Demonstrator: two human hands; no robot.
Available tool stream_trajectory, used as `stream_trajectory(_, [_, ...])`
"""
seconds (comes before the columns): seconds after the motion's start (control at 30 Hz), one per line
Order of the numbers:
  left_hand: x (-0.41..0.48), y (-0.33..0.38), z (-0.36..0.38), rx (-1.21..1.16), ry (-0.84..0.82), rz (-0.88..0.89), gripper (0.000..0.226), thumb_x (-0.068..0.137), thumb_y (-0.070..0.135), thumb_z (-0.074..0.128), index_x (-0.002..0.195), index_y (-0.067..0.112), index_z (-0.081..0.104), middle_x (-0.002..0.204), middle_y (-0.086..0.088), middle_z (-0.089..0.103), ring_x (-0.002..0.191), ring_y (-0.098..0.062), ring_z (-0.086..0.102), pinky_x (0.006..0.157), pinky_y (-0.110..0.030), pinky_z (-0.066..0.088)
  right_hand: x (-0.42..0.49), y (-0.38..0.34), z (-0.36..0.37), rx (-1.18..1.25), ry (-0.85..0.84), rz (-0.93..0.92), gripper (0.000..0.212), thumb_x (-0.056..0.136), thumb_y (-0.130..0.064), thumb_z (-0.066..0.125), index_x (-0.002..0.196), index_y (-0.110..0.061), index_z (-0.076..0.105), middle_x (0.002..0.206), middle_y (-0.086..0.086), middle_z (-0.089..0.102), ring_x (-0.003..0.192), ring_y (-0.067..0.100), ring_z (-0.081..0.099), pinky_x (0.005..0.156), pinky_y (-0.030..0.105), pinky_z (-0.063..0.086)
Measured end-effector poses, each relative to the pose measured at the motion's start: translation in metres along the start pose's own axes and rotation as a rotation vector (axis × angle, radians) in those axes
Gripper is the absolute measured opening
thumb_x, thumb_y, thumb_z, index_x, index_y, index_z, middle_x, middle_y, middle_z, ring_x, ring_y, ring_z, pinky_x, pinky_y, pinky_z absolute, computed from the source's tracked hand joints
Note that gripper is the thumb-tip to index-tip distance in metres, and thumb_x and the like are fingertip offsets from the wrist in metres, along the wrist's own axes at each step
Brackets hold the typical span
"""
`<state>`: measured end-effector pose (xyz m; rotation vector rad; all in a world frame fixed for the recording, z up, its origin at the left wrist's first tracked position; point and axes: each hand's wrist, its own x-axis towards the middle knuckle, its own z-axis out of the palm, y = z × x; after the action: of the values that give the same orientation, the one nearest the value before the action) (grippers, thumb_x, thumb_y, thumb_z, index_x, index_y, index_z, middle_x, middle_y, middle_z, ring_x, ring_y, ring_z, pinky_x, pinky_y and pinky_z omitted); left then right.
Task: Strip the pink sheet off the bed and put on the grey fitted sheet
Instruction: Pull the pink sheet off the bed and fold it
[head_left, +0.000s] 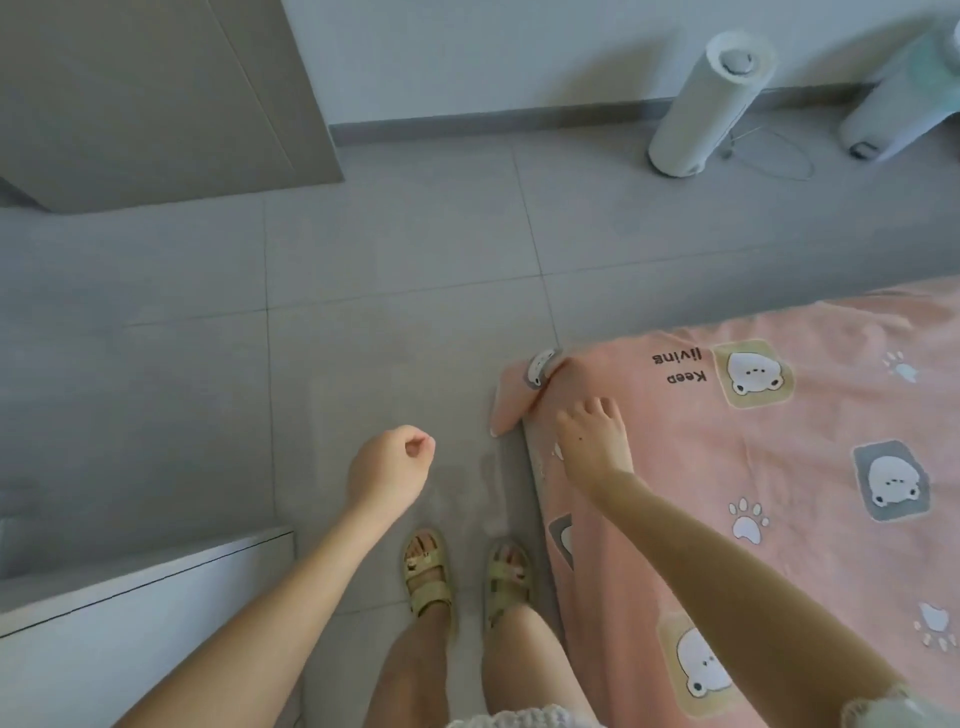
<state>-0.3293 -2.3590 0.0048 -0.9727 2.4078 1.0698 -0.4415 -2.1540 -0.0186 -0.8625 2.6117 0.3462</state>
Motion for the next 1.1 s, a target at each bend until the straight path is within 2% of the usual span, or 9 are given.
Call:
stream_trajectory(0.2, [0.080, -0.017, 0.030, 0.003, -0.050, -0.095, 0.021, 0.094, 0.025, 0.052, 0.102, 0.016, 0.069, 0.103, 0.003, 0.070, 0.097, -0.017, 0.063, 0.075, -0.025, 0.043, 0.127, -0.001, 0.049, -0.415, -0.207, -0.143, 0.051, 0.095, -0.022, 0.042, 0.143, -0.010, 0.030, 0.141, 0.017, 0.040, 0.133, 0.037, 0.032, 0.115, 0.052, 0.010])
stream_trajectory(0.27, [0.096, -0.022, 0.041, -0.015, -0.059, -0.117, 0.021, 0.094, 0.026, 0.052, 0.102, 0.016, 0.068, 0.103, 0.003, 0.070, 0.096, -0.015, 0.063, 0.072, -0.023, 0.041, 0.156, 0.001, 0.062, -0.509, -0.248, -0.191, 0.056, 0.095, -0.027, 0.046, 0.144, -0.010, 0.026, 0.143, 0.019, 0.038, 0.134, 0.037, 0.032, 0.115, 0.056, 0.007])
stream_trajectory(0.37, [0.124, -0.022, 0.057, -0.004, -0.095, -0.144, 0.020, 0.095, 0.026, 0.051, 0.103, 0.017, 0.067, 0.103, 0.004, 0.070, 0.097, -0.012, 0.062, 0.068, -0.021, 0.035, 0.193, 0.009, 0.076, -0.521, -0.334, -0.174, 0.032, 0.090, -0.022, 0.052, 0.121, -0.015, 0.053, 0.114, 0.006, 0.057, 0.112, 0.028, 0.050, 0.113, 0.053, 0.015])
stream_trajectory(0.5, [0.153, -0.009, 0.072, -0.004, -0.130, -0.136, 0.020, 0.093, 0.029, 0.054, 0.105, 0.020, 0.067, 0.106, 0.006, 0.069, 0.101, -0.012, 0.061, 0.071, -0.022, 0.036, 0.217, 0.019, 0.065, -0.046, -0.371, -0.004, 0.017, 0.086, -0.018, 0.052, 0.073, -0.027, 0.057, 0.068, -0.009, 0.052, 0.084, 0.019, 0.054, 0.087, 0.032, 0.028])
stream_trajectory(0.67, [0.183, 0.023, 0.084, 0.186, -0.124, 0.164, 0.049, 0.082, 0.048, 0.065, 0.123, 0.023, 0.058, 0.121, 0.004, 0.061, 0.114, -0.023, 0.053, 0.097, -0.038, 0.036, 0.206, 0.044, 0.009, 0.809, -0.259, 0.294, 0.021, 0.087, -0.019, 0.060, 0.069, -0.010, 0.066, 0.051, -0.006, 0.046, 0.053, 0.014, 0.041, 0.053, 0.027, 0.027])
stream_trajectory(0.77, [0.198, 0.051, 0.088, 0.319, -0.223, 0.305, 0.061, 0.074, 0.060, 0.064, 0.125, 0.028, 0.053, 0.121, 0.009, 0.058, 0.115, -0.019, 0.050, 0.099, -0.037, 0.033, 0.185, 0.058, -0.023, 1.054, -0.270, 0.294, 0.018, 0.086, -0.015, 0.064, 0.072, -0.004, 0.069, 0.059, 0.012, 0.056, 0.055, 0.013, 0.041, 0.054, 0.026, 0.030])
stream_trajectory(0.87, [0.210, 0.070, 0.086, 0.307, -0.211, 0.381, 0.022, 0.085, 0.041, 0.060, 0.103, 0.029, 0.065, 0.100, 0.010, 0.067, 0.100, -0.018, 0.058, 0.087, -0.032, 0.036, 0.167, 0.072, -0.052, 1.261, -0.298, 0.288, 0.016, 0.086, -0.012, 0.066, 0.071, -0.008, 0.069, 0.079, 0.025, 0.066, 0.065, 0.015, 0.047, 0.061, 0.029, 0.032])
stream_trajectory(1.0, [0.218, 0.071, 0.055, 0.102, -0.263, 0.426, 0.015, 0.088, 0.013, 0.060, 0.093, 0.016, 0.074, 0.090, -0.001, 0.072, 0.088, -0.026, 0.062, 0.070, -0.028, 0.035, 0.136, 0.094, -0.080, 1.424, -0.249, 0.294, 0.014, 0.081, -0.021, 0.064, 0.070, -0.012, 0.067, 0.074, 0.019, 0.065, 0.069, 0.020, 0.047, 0.065, 0.032, 0.030])
stream_trajectory(1.1, [0.223, 0.090, 0.010, 0.023, -0.458, 0.391, 0.012, 0.089, 0.017, 0.062, 0.095, 0.017, 0.073, 0.087, 0.003, 0.072, 0.083, -0.018, 0.064, 0.073, -0.027, 0.042, 0.114, 0.105, -0.080, 1.228, -0.048, 0.473, 0.024, 0.088, -0.011, 0.064, 0.066, -0.022, 0.066, 0.070, 0.004, 0.063, 0.070, 0.019, 0.049, 0.065, 0.028, 0.033])
